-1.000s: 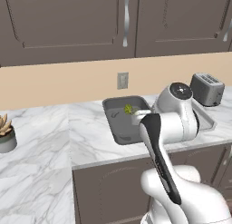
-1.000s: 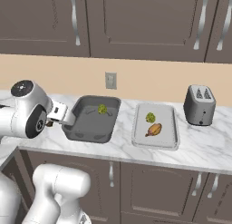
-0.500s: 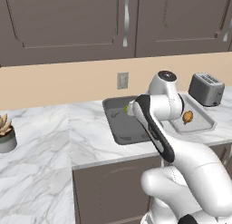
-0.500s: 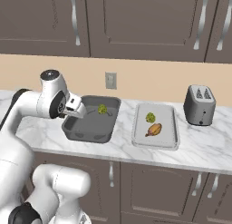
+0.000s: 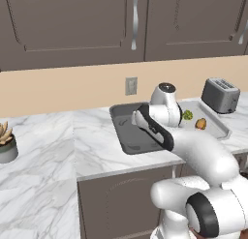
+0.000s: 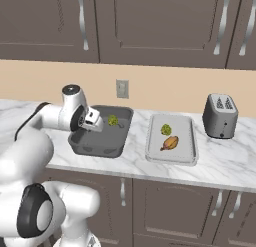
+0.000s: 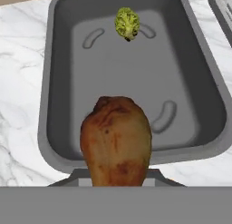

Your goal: Place one broccoli and one chicken drumstick in each tupperware on the nearby counter, to pack two identical lunches.

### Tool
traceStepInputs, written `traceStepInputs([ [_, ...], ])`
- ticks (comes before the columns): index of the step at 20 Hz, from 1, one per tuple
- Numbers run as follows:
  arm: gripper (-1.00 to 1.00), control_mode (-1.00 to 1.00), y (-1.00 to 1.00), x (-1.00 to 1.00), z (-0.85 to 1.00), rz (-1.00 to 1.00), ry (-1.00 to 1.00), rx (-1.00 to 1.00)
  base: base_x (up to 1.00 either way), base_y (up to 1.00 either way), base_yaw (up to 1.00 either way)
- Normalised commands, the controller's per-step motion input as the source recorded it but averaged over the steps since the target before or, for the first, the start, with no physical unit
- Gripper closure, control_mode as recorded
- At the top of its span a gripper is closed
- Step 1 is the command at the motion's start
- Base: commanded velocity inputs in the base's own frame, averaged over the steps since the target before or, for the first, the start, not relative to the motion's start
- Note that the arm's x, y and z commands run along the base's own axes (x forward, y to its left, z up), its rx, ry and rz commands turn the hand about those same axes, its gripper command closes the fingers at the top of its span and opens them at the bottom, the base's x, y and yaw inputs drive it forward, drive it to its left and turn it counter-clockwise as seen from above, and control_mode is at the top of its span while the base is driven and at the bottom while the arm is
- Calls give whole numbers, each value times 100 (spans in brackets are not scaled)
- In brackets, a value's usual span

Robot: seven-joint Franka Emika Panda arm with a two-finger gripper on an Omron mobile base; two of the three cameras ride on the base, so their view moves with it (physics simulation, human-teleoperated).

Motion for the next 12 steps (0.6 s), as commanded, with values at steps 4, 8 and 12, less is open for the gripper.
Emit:
traceStepInputs([
  [4,100,-100,-12,54,-53,0,0,0,0,0,0],
  [8,100,-100,-1,44,-42,0,0,0,0,0,0],
  [12,100,-100,0,38,-34,0,0,0,0,0,0],
])
